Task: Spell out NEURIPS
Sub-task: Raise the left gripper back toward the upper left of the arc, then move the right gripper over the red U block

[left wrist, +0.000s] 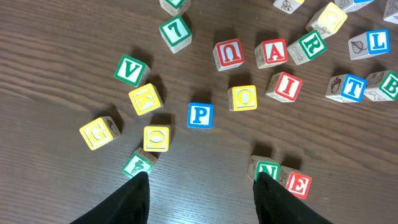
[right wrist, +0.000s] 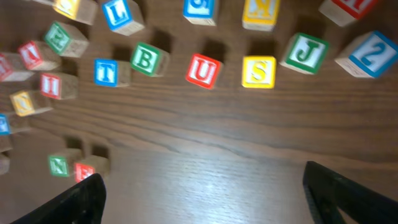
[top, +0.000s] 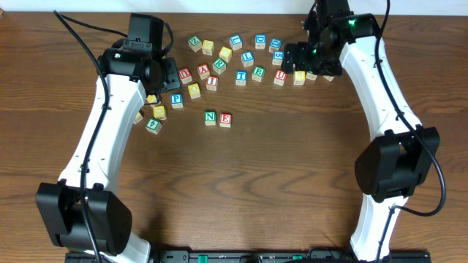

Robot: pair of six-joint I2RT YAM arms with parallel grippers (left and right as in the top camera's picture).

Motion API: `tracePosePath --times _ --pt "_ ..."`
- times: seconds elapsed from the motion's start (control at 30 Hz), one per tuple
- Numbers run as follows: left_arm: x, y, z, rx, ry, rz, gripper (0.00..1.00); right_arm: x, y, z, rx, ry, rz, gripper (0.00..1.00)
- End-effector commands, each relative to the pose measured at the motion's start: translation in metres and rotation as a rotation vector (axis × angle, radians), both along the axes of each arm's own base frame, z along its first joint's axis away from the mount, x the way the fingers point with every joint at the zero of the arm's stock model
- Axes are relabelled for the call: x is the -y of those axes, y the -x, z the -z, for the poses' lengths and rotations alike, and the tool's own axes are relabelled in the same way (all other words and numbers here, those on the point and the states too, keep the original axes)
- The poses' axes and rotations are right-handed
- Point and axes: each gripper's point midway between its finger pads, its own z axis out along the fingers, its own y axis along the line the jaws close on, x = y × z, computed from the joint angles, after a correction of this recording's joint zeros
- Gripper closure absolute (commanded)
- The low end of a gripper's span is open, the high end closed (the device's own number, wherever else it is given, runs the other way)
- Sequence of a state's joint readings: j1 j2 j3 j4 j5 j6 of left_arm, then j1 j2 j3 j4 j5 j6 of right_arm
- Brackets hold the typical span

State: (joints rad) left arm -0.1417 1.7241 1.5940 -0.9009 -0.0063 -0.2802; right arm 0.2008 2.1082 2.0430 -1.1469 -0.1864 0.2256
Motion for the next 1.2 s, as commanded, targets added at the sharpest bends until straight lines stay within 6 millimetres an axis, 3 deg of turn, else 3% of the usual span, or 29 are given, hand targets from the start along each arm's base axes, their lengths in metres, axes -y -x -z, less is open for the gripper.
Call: tracePosePath --times 0.0,0.17,0.33,0.6,0.87,1.17 --pt "-0.003 -0.002 -0.012 0.031 -0.016 0.015 0.47 -0.017 -0.003 -0.028 0.069 -0.066 -0.006 0.1" --pt "-0.003 -0.002 -0.011 0.028 -0.016 0.015 0.47 -0.039 -0.008 -0.032 0.126 -0.038 -0.038 0.08" --pt "-0.003 0.001 -0.006 0.013 -0.018 0.015 0.46 -0.041 -0.009 -0.03 0.146 0.049 0.048 0.09" --pt "-0.003 0.003 -0.002 0.002 -0.019 0.015 0.47 -0.056 -0.006 -0.028 0.165 0.084 0.041 0.11" --pt "-0.003 0.003 -0.002 0.002 -0.017 0.011 0.47 -0.042 -0.012 -0.023 0.178 0.131 0.18 0.2" --pt "-0.003 0.003 -0.002 0.002 -0.017 0.011 0.47 -0.041 -0.022 0.005 0.199 0.133 0.218 0.34"
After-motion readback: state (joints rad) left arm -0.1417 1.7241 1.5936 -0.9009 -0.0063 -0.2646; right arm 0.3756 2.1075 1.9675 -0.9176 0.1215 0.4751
